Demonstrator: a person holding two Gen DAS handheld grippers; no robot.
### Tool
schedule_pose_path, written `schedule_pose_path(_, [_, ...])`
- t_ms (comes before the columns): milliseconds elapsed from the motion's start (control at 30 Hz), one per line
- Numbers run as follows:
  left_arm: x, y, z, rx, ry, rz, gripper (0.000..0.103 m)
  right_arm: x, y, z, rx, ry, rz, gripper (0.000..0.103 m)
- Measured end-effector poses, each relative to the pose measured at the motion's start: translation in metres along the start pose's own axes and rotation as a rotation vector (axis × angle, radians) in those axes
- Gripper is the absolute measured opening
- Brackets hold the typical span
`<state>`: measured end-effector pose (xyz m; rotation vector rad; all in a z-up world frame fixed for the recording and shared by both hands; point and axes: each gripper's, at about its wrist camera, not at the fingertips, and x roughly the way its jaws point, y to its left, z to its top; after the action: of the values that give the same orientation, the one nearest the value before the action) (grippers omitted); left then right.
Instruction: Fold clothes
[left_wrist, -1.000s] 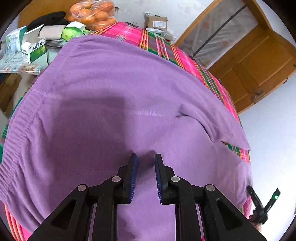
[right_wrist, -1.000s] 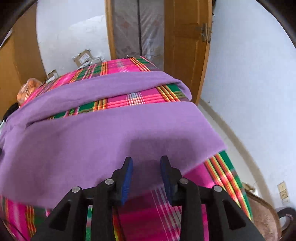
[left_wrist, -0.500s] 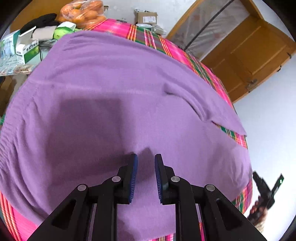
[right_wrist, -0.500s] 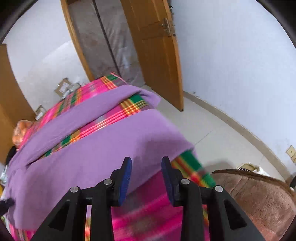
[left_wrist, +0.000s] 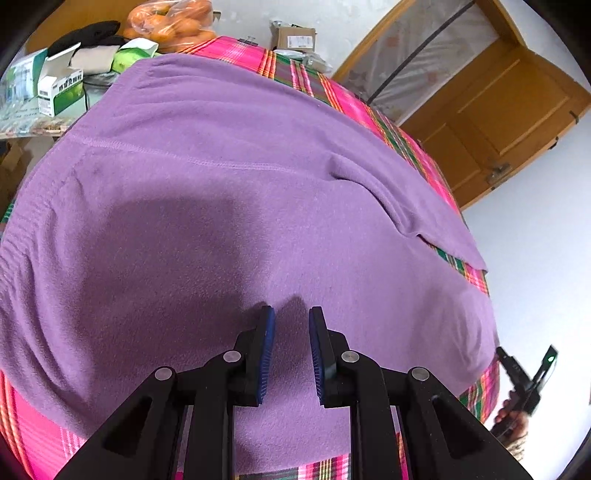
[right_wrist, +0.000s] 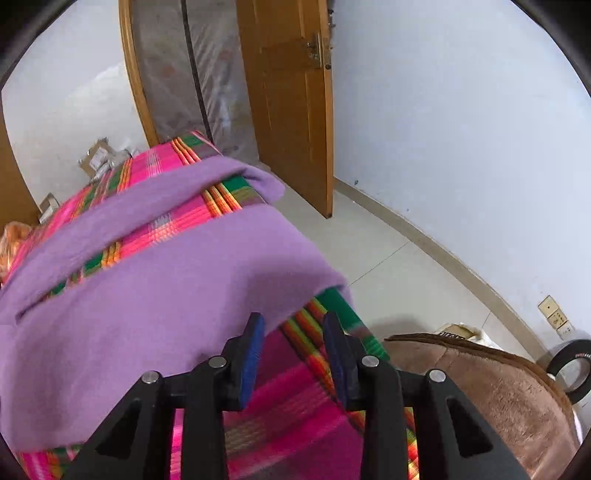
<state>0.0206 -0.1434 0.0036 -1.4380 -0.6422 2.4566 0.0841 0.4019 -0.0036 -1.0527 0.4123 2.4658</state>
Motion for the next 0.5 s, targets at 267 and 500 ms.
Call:
schedule_pose_path(267, [-0.025, 0.032, -0.006, -0.066, -0.055, 0.042, 0.019, -0.001, 0.081, -0.007, -0.169, 0.03, 0.172, 0.034])
schedule_pose_path(500, [-0.049, 0.076, -0.013, -0.159, -0.101, 0.035, 0.019, 0.003, 0.11, -0.023, -0.239, 0.075, 0.152, 0.035])
